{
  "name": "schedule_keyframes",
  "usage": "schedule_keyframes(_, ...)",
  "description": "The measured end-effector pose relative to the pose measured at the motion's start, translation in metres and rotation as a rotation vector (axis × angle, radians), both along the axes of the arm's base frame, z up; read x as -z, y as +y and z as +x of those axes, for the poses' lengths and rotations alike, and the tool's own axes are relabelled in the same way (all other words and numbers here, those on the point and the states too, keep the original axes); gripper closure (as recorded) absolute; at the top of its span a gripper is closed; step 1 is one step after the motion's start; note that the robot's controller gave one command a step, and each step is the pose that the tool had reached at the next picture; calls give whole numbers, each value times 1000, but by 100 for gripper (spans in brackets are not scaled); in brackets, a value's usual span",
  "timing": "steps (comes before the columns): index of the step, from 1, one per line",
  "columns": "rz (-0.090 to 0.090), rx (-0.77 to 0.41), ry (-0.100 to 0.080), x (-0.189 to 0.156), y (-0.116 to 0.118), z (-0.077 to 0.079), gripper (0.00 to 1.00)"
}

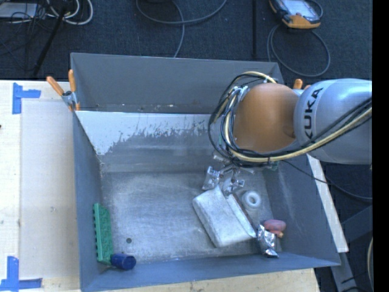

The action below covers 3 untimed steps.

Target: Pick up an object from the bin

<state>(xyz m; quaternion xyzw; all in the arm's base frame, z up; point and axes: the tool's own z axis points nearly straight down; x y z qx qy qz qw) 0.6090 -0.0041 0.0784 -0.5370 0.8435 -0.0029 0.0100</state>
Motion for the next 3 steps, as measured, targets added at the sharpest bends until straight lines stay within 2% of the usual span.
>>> schedule_keyframes(1,-3,6,18,-15,1,1,100)
schedule_keyframes(2,-4,11,15,-77,2,2,100)
schedule_keyframes(3,-3,16,19,-82,3,2,100)
